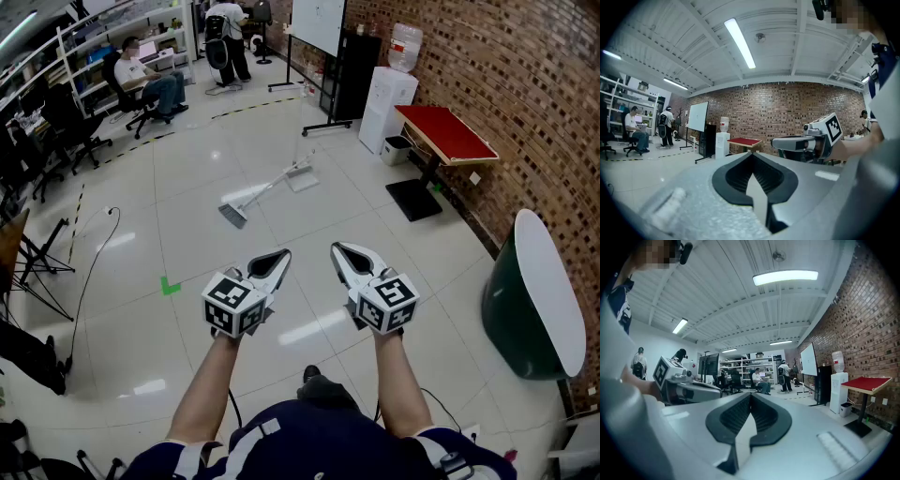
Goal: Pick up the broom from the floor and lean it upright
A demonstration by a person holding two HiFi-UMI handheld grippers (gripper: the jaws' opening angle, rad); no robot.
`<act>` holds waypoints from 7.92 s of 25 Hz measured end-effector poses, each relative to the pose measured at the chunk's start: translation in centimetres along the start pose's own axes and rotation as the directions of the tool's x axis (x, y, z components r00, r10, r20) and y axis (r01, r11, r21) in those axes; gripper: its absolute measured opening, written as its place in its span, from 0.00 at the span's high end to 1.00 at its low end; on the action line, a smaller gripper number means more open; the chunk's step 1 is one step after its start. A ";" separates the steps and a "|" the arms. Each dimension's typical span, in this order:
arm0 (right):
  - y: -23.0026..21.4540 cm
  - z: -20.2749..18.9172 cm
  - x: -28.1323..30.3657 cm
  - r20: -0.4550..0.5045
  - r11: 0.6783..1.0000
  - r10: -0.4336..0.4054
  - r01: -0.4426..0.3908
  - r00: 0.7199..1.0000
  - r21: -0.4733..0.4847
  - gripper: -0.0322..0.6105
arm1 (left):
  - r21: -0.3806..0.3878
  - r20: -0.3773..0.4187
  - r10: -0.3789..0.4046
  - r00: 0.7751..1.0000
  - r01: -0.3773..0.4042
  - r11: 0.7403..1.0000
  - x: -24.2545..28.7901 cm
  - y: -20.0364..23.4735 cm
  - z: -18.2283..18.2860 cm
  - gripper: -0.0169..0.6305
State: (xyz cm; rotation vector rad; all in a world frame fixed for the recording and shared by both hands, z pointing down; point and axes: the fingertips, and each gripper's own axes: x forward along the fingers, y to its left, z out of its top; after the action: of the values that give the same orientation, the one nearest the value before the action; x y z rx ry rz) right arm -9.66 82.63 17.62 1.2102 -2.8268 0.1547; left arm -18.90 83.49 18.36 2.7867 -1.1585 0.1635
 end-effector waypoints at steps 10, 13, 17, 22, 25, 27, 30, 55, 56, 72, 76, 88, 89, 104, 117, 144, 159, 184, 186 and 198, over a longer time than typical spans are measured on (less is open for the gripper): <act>-6.6 0.3 3.5 -0.011 0.997 0.081 -0.082 0.997 -0.010 0.94 | -0.010 -0.005 0.028 1.000 -0.028 1.000 8.2 2.4 0.7 0.97; -9.2 0.5 4.5 -0.016 0.996 0.086 -0.087 0.996 -0.002 0.94 | -0.015 -0.008 0.040 0.999 -0.040 0.999 10.6 3.5 1.3 0.97; -12.7 0.6 6.9 -0.020 0.997 0.075 -0.075 0.997 0.007 0.94 | -0.018 -0.023 0.040 0.999 -0.041 0.999 13.6 5.8 1.4 0.97; -17.1 0.9 11.6 -0.027 0.999 0.042 -0.042 0.999 0.004 0.94 | -0.034 -0.035 0.020 0.999 -0.021 0.999 17.7 10.4 1.3 0.97; -19.6 0.9 15.1 -0.043 1.000 0.029 -0.029 0.999 -0.008 0.94 | -0.046 -0.034 -0.007 0.999 0.005 0.999 20.8 13.8 1.4 0.97; -21.2 0.9 17.8 -0.057 1.000 0.015 -0.016 0.998 -0.015 0.94 | -0.039 -0.030 -0.027 0.999 0.026 0.999 22.9 16.5 1.5 0.97; -23.6 1.2 21.9 -0.075 1.000 -0.017 0.015 0.997 -0.022 0.94 | -0.028 -0.023 -0.065 0.998 0.064 0.998 26.0 20.8 2.0 0.97; -52.0 2.6 49.0 -0.064 0.999 0.044 -0.045 0.997 -0.021 0.94 | -0.052 -0.094 -0.026 0.995 0.021 0.998 54.8 47.0 2.0 0.97; -53.4 2.5 49.8 -0.069 0.998 0.061 -0.063 0.996 -0.020 0.94 | -0.053 -0.101 -0.017 0.995 0.012 0.999 56.3 47.7 2.0 0.97; -71.0 -3.8 63.2 -0.140 0.999 0.009 -0.002 0.990 0.053 0.94 | -0.058 -0.254 -0.025 0.967 0.010 0.998 76.3 62.1 -5.6 0.97; -76.2 -9.0 68.0 -0.172 0.996 -0.034 0.047 0.985 0.070 0.94 | -0.049 -0.298 -0.032 0.954 0.018 0.999 83.5 68.2 -12.4 0.96; -86.7 -31.3 77.4 -0.207 0.979 -0.097 0.131 0.974 0.158 0.94 | -0.033 -0.440 0.011 0.898 -0.028 0.999 99.3 81.0 -38.7 0.82; -87.3 -33.6 77.9 -0.215 0.980 -0.092 0.127 0.972 0.152 0.94 | -0.020 -0.440 0.028 0.898 -0.041 0.999 100.4 81.9 -40.9 0.82; -95.3 -51.0 84.6 -0.150 0.958 -0.168 0.197 0.974 0.209 0.94 | 0.145 -0.557 0.178 0.811 -0.116 0.983 111.6 92.6 -62.3 0.65; -95.3 -55.1 85.4 -0.219 0.953 -0.167 0.215 0.961 0.216 0.94 | 0.107 -0.707 0.166 0.687 -0.128 0.986 114.3 94.9 -68.2 0.65; -93.7 -32.9 76.6 -0.186 0.933 -0.227 0.268 0.956 0.240 0.94 | 0.134 -0.497 0.041 0.867 0.030 0.991 106.6 80.9 -38.9 0.81; -88.5 -12.0 64.5 -0.212 0.943 -0.222 0.265 0.952 0.203 0.94 | 0.148 -0.412 -0.086 0.907 0.160 0.976 98.2 67.6 -13.7 0.82; -96.8 0.9 50.5 -0.212 0.808 -0.539 0.572 0.815 0.142 0.94 | 0.019 -0.383 -0.417 0.824 0.459 0.888 108.5 49.8 -1.3 0.83; -98.3 1.0 49.3 -0.229 0.778 -0.578 0.614 0.783 0.134 0.94 | 0.018 -0.387 -0.459 0.800 0.505 0.863 111.0 48.3 -1.3 0.83; -105.6 1.9 39.5 -0.245 0.631 -0.728 0.766 0.640 0.127 0.94 | 0.067 -0.399 -0.566 0.721 0.638 0.767 123.0 38.4 0.5 0.82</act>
State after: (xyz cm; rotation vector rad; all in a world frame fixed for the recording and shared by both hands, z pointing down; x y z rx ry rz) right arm 39.49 -18.42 26.70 2.1883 -1.9498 0.4973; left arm 40.11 -29.29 38.35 2.9545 -0.1104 0.7170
